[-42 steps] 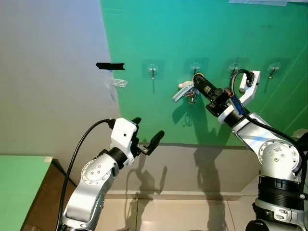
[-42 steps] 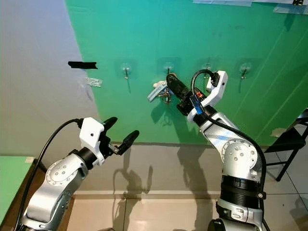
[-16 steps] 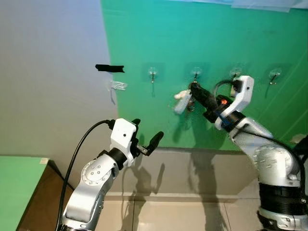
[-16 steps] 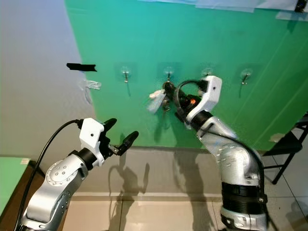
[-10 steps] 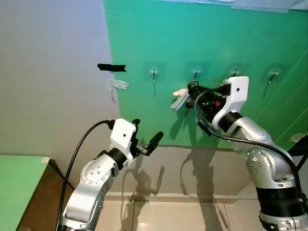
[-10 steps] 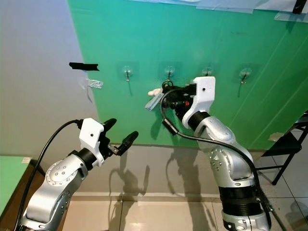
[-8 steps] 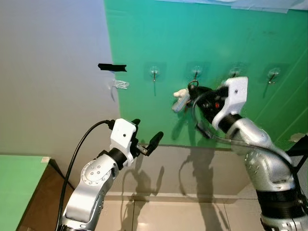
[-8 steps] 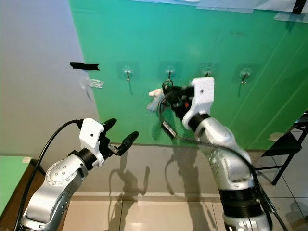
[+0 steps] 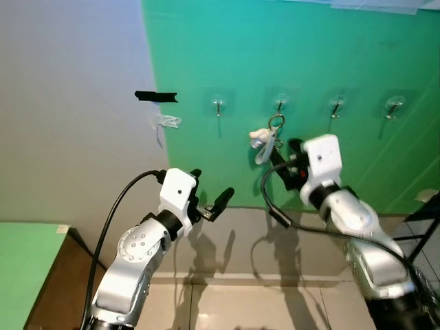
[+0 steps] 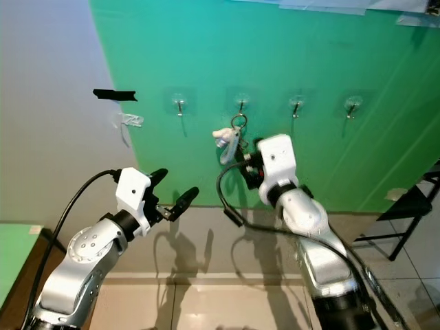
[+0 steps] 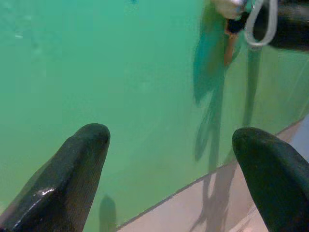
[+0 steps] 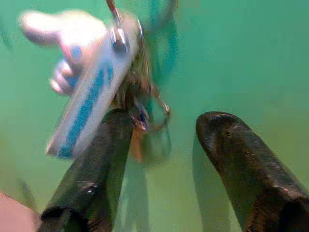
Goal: Hang keys on a hook
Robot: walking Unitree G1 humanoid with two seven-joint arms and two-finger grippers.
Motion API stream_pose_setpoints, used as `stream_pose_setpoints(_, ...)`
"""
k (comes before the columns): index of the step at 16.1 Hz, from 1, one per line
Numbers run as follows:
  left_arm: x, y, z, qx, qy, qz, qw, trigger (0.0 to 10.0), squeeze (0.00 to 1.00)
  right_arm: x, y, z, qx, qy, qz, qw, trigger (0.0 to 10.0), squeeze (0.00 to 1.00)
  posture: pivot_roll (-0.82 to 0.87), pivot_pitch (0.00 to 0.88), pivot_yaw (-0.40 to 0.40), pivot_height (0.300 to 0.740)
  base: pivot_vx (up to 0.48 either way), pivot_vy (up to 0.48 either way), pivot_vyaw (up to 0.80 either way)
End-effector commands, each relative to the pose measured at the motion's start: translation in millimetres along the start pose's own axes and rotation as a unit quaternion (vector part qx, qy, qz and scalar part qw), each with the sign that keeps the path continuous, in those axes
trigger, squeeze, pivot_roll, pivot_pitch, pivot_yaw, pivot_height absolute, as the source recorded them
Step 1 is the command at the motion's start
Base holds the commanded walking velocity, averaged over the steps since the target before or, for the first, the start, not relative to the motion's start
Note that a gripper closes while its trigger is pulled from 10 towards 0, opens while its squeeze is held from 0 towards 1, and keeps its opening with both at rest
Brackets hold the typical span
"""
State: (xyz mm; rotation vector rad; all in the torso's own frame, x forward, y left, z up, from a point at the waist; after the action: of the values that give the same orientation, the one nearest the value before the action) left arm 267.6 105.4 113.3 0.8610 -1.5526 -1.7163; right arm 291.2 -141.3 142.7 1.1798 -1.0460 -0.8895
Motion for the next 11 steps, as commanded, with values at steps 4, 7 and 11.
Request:
stream_pose_setpoints(4,-37.7,-26,10.7,-0.08,0.155,-0.046,0.984,10.0,0.0,21.5,-49,50.4,-0.051,-0.113,0.053,0.991,10.0,1.0,-0.1,0.0,0.028,0.74,0.0,0.0,0.0)
stream_pose_setpoints(7,-38.2,-46,33.5,-0.086,0.183,-0.062,0.978,10.0,0.0,20.6,-103,105.2,-0.133,-0.179,-0.026,0.975,10.0,0.0,-0.09,0.0,0.021,0.74,0.0,0.0,0.0)
stream_pose_setpoints(11,-14.0,-69,56.0,-0.084,0.106,-0.113,0.984,10.0,0.0,-3.7,-126,143.1,-0.148,-0.15,-0.175,0.962,10.0,0.0,-0.11,0.0,0.034,0.74,0.0,0.0,0.0)
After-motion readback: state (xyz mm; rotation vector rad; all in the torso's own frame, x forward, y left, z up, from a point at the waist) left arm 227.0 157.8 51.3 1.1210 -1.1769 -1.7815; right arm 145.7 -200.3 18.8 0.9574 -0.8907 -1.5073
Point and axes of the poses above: a point about 5 cm out from each wrist's last joint towards the gripper, its own z axis pointing back from the gripper into the wrist, its own y axis along the axis of the wrist's last joint, x = y × z, the point moved 1 cm from there along -z, pointing out of the wrist towards the gripper
